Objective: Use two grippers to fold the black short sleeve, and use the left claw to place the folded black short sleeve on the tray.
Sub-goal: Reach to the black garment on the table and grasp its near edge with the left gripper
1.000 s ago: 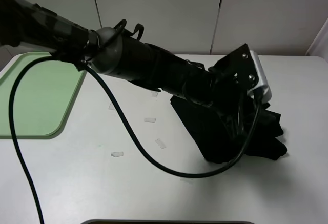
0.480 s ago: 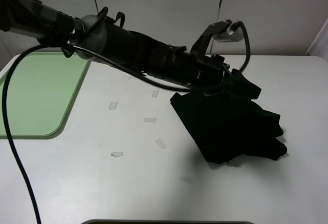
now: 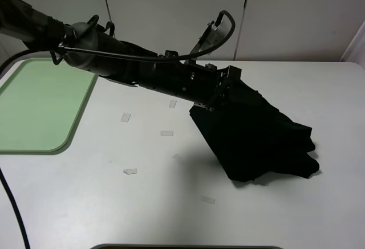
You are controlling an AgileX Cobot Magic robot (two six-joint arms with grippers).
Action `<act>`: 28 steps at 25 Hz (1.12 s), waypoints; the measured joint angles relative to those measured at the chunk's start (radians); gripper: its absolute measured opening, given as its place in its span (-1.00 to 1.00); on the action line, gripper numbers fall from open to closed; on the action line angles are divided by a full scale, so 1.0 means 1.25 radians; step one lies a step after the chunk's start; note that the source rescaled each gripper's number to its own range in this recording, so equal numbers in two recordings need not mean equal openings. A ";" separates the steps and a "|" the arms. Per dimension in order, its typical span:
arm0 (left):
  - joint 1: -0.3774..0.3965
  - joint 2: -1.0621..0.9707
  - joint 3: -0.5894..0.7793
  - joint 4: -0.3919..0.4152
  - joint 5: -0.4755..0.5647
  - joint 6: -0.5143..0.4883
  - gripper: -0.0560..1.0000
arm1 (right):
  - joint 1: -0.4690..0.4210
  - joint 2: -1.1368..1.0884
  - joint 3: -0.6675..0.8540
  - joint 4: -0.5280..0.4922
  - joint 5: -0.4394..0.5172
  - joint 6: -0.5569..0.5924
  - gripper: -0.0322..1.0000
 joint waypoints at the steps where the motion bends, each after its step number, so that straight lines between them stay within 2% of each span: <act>1: 0.004 0.000 0.008 0.000 0.004 -0.002 -0.13 | 0.000 0.000 0.000 0.000 0.000 0.000 1.00; 2: 0.009 0.000 0.014 0.000 0.007 -0.002 0.03 | 0.000 0.000 0.000 0.000 0.000 0.000 1.00; 5: 0.021 0.000 0.032 0.001 -0.007 -0.023 0.69 | 0.000 0.000 0.000 0.000 0.000 0.000 1.00; 7: 0.025 0.000 0.039 0.000 -0.043 -0.059 0.87 | 0.000 0.000 0.000 0.000 0.000 0.000 1.00; 12: 0.026 0.000 0.046 0.000 -0.155 -0.112 0.98 | 0.000 0.000 0.000 0.000 0.000 0.000 1.00; 20: 0.027 0.000 0.051 -0.001 -0.186 -0.131 1.00 | 0.000 0.000 0.000 0.000 0.000 0.000 1.00; 28: 0.027 0.000 0.128 -0.001 -0.207 -0.164 1.00 | 0.000 0.000 0.000 0.000 0.000 0.000 1.00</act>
